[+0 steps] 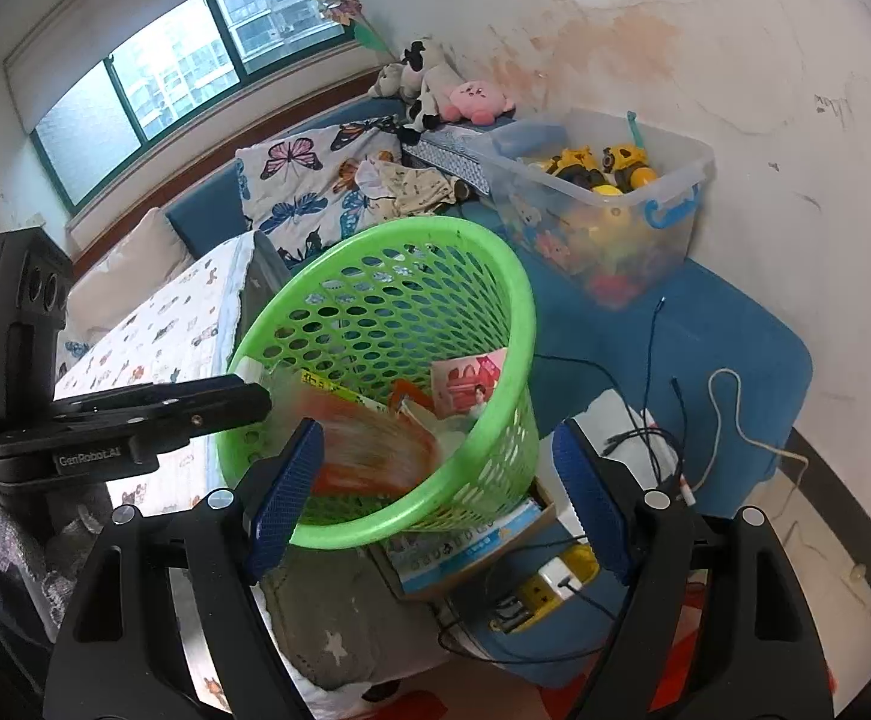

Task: Collect trash

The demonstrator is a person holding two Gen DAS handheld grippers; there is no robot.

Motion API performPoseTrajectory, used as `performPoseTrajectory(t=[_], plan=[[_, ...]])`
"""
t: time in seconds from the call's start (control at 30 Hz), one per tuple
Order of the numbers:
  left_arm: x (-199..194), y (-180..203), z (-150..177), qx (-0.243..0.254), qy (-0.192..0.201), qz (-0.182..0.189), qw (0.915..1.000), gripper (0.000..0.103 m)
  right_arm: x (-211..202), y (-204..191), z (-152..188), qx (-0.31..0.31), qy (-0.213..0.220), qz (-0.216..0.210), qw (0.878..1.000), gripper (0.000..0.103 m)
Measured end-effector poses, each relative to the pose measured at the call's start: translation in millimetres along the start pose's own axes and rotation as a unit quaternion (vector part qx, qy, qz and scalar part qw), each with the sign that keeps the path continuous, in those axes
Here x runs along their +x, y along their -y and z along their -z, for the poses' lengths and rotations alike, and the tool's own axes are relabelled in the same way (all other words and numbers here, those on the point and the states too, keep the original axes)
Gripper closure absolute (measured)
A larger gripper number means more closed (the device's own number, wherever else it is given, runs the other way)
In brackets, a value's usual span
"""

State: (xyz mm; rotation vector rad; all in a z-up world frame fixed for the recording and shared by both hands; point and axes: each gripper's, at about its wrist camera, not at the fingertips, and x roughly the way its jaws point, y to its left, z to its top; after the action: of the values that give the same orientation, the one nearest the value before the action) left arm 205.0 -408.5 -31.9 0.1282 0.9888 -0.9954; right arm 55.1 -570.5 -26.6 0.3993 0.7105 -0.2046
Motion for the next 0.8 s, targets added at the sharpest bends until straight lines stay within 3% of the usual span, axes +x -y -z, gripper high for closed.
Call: performPoseTrajectory(t=[0.2, 0.43, 0.5, 0.6, 0.8], plan=[[-19.6, -4.2, 8.6, -0.005, 0.013, -0.001, 0.9999, 0.051, -2.6, -6.4, 6.2, -0.002, -0.003, -0.007, 1.0, 0.025], [-58.7, -13.6, 27.6, -0.005, 0.044, -0.027, 0.9986, 0.042, -6.2, -24.0, 14.2, -0.011, -0.006, -0.018, 1.0, 0.024], [-70.2, -16.3, 33.9, -0.002, 0.053, -0.04, 0.9978, 0.042, -7.4, -32.3, 16.6, -0.017, -0.007, -0.021, 1.0, 0.024], [-86.9, -19.8, 42.9, 0.005, 0.07, -0.065, 0.9954, 0.033, -9.8, -44.5, 19.4, -0.025, -0.005, -0.026, 0.999, 0.023], [-118.0, -31.8, 64.6, 0.007, 0.096, -0.102, 0.9901, 0.032, -12.2, -74.6, 26.8, -0.049, -0.003, -0.026, 0.998, 0.021]])
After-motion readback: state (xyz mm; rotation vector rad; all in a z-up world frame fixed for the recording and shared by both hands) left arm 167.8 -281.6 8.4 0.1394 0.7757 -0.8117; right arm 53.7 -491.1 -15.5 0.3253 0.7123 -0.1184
